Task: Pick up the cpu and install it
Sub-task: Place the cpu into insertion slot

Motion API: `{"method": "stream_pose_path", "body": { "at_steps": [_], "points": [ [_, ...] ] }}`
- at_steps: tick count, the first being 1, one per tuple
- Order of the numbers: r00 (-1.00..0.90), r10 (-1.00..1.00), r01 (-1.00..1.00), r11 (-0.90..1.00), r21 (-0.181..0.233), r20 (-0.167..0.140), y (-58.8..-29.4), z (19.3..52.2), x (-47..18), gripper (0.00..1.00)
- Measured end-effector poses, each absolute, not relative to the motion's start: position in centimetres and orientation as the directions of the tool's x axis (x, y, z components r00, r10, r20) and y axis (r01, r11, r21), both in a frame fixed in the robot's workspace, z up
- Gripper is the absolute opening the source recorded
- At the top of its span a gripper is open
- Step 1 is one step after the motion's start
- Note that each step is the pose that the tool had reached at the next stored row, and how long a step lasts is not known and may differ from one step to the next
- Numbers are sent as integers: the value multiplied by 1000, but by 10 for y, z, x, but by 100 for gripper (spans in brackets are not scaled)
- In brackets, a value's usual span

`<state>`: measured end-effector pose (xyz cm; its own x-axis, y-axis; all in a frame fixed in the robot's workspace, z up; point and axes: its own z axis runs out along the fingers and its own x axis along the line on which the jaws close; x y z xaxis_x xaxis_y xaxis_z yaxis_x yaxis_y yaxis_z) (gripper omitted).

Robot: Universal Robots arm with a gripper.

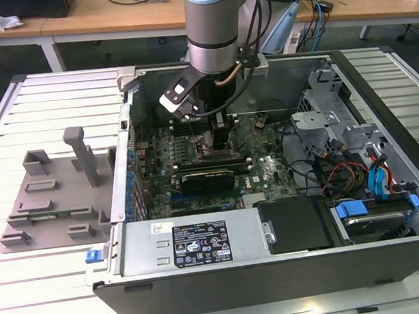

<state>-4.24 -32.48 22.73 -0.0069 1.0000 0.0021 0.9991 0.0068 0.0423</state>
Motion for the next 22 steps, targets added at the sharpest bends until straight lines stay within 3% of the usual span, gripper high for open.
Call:
{"method": "stream_pose_path", "body": {
  "at_steps": [22],
  "points": [
    [1, 1000, 999, -1, 43, 2, -321, 212, -45, 55]
  ]
}}
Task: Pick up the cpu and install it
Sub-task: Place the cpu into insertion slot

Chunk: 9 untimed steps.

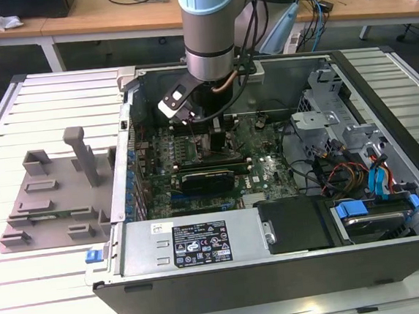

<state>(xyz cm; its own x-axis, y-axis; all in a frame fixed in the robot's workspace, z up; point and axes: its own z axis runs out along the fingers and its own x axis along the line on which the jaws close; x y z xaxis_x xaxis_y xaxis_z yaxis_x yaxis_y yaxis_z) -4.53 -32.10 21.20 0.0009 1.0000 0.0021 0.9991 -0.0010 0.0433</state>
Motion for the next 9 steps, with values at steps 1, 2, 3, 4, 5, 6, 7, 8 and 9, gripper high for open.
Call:
{"method": "stream_pose_path", "body": {
  "at_steps": [1, 2, 3, 4, 5, 6, 7, 8, 9],
  "points": [
    [-3, 1000, 999, 3, 43, 2, -321, 211, -45, 55],
    [-4, 1000, 999, 4, 43, 2, -321, 210, -45, 55],
    [-5, 1000, 999, 4, 43, 2, -321, 208, -45, 55],
    [-5, 1000, 999, 5, 43, 2, -321, 207, -45, 55],
    [-5, 1000, 999, 4, 43, 2, -318, 206, -45, 55],
    [-5, 1000, 999, 4, 43, 2, -317, 206, -45, 55],
    [-4, 1000, 999, 4, 44, 2, -316, 205, -45, 55],
    [-3, 1000, 999, 3, 43, 2, -316, 204, -45, 55],
    [-1, 1000, 999, 1, 43, 2, -316, 204, -45, 55]
  ]
}}
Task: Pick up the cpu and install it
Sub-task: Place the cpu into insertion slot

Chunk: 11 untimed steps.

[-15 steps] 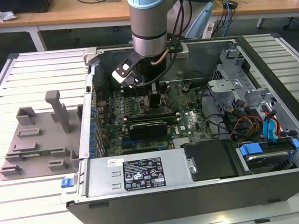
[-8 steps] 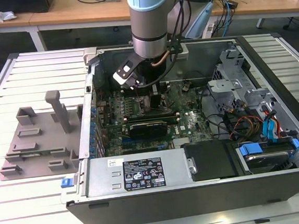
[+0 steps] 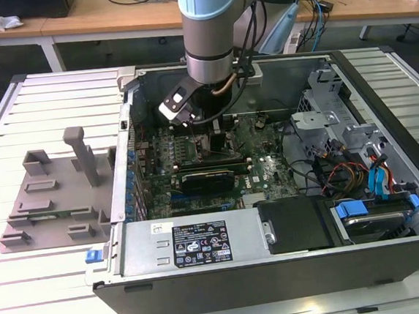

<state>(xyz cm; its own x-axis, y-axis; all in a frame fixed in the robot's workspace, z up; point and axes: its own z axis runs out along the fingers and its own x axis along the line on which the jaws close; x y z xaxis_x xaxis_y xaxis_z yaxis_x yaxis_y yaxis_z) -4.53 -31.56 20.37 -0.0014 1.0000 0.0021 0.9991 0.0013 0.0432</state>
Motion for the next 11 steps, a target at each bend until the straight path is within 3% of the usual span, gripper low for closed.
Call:
{"method": "stream_pose_path", "body": {
  "at_steps": [11],
  "points": [
    [0, 1000, 999, 0, 43, 2, -317, 200, -45, 55]
  ]
}}
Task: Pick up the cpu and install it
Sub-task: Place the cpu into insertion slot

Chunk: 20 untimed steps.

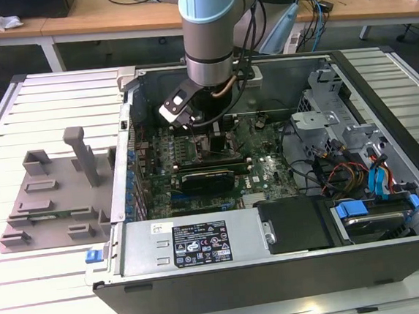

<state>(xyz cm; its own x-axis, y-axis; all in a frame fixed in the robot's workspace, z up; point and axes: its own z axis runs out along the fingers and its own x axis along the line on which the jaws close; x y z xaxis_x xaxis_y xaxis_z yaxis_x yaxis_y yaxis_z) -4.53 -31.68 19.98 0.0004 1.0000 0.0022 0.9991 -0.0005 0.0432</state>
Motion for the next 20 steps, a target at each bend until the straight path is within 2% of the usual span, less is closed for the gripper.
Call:
{"method": "stream_pose_path", "body": {
  "at_steps": [20],
  "points": [
    [0, 1000, 999, 0, 44, 2, -317, 195, -44, 55]
  ]
}}
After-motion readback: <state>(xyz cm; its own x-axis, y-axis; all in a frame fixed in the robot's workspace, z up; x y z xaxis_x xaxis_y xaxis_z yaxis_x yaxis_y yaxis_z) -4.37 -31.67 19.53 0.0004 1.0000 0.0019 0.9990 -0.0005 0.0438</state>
